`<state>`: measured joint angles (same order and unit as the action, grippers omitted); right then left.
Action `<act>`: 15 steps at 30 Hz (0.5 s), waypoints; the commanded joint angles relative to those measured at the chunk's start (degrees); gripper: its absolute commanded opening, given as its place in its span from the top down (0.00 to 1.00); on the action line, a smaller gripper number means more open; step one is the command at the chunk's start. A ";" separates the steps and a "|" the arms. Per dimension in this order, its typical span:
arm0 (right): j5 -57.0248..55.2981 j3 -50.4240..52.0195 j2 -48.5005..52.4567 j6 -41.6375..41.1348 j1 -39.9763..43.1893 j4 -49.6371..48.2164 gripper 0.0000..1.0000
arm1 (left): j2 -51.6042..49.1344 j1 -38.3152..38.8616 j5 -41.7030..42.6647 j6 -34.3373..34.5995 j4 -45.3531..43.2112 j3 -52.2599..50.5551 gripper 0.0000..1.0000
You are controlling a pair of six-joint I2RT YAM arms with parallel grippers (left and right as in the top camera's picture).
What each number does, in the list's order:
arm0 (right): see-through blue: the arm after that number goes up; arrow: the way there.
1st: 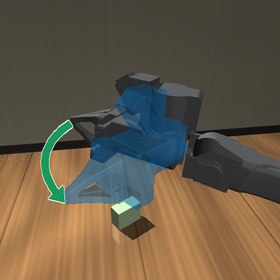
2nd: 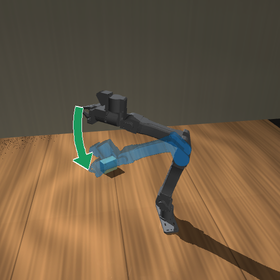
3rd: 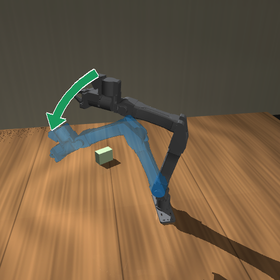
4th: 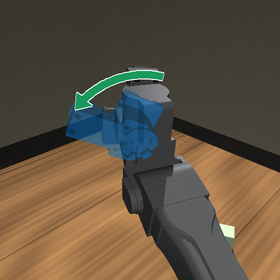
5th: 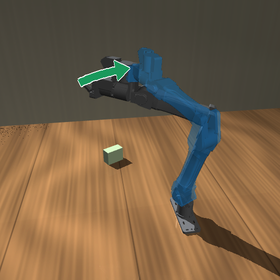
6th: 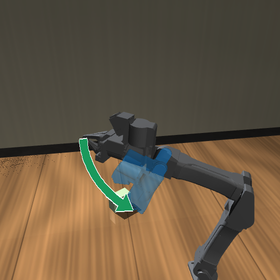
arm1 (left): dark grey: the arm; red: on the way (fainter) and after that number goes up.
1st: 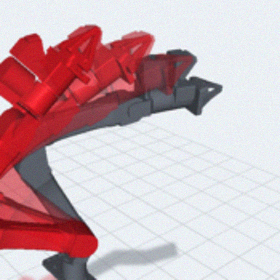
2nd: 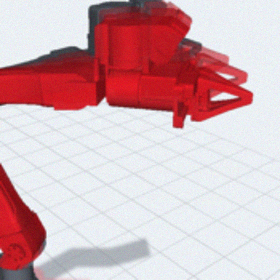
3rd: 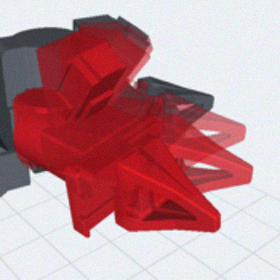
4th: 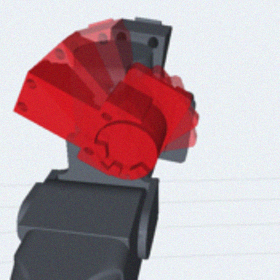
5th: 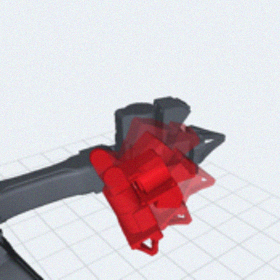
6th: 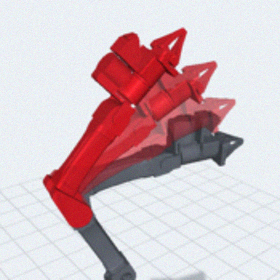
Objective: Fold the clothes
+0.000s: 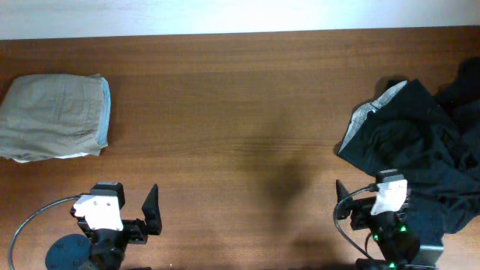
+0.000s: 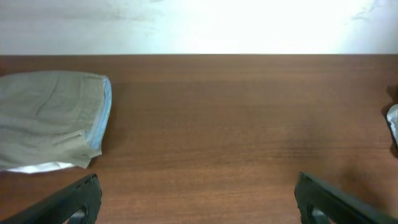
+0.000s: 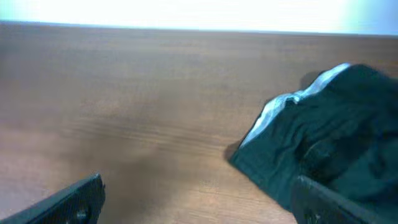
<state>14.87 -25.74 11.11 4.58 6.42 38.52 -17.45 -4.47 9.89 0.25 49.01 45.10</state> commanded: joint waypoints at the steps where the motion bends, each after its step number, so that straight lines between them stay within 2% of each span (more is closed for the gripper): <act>1: -0.13 12.90 -7.80 1.03 -2.62 -19.32 0.02 | 0.39 0.07 0.22 0.59 -0.09 -0.22 0.01; 4: -1.62 18.80 -10.93 6.86 -3.19 -31.02 0.02 | 0.39 0.07 0.22 0.59 -0.09 -0.22 0.01; 6: -5.46 21.99 -10.93 11.08 -3.19 -34.97 0.01 | 0.39 0.07 0.22 0.57 -0.09 -0.22 0.01; 8: -6.69 25.42 -10.91 11.08 -3.34 -34.58 0.02 | 0.39 0.07 0.22 0.59 -0.09 -0.22 0.01; 15: -7.67 25.42 -10.80 11.67 -3.45 -34.71 0.01 | 0.39 0.07 0.22 0.59 -0.09 -0.22 0.01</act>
<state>8.32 -0.84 0.80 15.75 3.57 3.75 -17.34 -4.47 9.89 0.25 49.04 45.04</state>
